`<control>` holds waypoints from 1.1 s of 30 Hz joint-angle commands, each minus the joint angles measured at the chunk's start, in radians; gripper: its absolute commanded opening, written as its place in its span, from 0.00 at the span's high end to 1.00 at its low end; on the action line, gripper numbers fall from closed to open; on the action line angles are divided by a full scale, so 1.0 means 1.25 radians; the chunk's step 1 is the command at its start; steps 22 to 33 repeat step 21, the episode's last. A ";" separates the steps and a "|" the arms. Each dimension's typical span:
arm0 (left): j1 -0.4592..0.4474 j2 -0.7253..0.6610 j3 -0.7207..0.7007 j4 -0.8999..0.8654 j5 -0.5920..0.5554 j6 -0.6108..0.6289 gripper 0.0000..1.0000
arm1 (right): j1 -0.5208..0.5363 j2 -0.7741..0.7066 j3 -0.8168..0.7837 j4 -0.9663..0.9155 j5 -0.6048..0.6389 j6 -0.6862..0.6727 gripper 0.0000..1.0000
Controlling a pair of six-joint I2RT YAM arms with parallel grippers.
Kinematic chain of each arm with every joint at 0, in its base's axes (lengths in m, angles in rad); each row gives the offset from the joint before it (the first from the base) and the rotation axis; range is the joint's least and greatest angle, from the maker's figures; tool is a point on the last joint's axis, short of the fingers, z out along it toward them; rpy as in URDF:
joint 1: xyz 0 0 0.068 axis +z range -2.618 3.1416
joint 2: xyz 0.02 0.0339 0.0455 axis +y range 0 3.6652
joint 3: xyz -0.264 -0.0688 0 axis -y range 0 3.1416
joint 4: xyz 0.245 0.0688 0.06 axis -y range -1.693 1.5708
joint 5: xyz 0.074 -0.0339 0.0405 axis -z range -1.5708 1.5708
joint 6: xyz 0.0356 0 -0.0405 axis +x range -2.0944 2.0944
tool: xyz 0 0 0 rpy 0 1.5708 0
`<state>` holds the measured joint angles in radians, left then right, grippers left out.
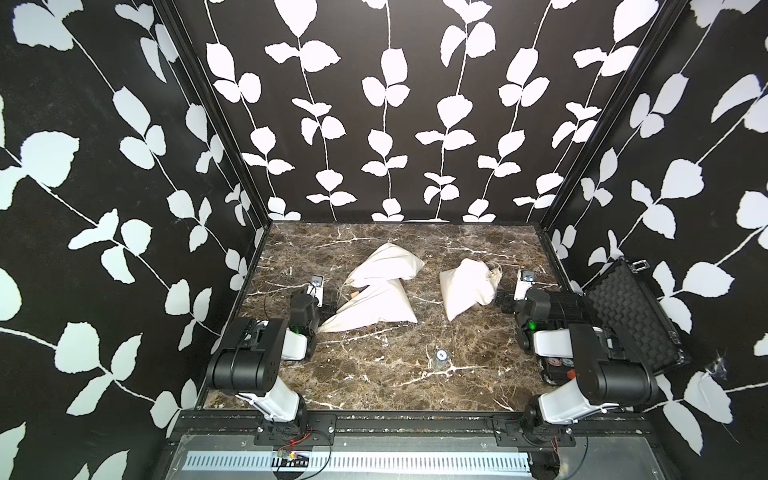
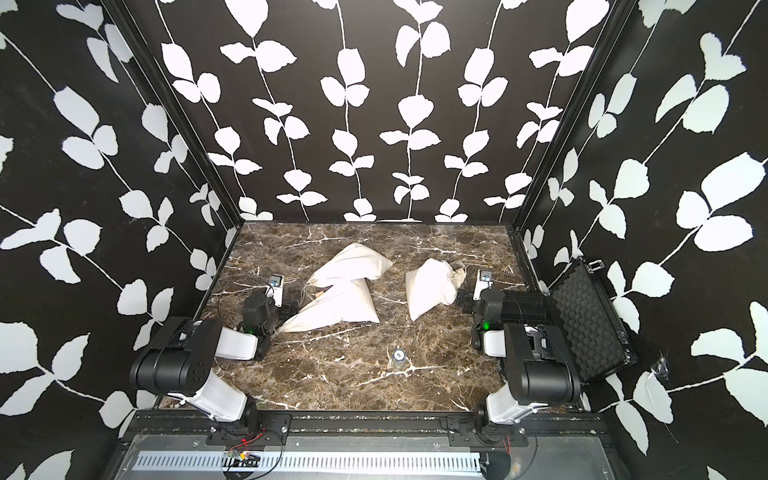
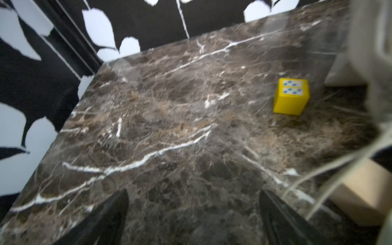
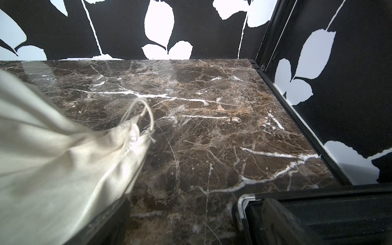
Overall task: Close the soil bag
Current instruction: Reset both arms
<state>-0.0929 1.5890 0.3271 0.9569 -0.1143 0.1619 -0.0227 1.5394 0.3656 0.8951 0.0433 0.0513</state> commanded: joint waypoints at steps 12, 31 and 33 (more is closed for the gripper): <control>0.024 -0.021 0.049 -0.019 -0.044 -0.051 0.01 | 0.001 -0.009 0.007 0.001 -0.002 -0.008 0.00; 0.024 -0.019 0.055 -0.028 -0.013 -0.040 0.01 | 0.006 -0.009 0.009 -0.002 0.008 -0.009 0.00; 0.024 -0.019 0.055 -0.028 -0.013 -0.040 0.01 | 0.006 -0.009 0.009 -0.002 0.008 -0.009 0.00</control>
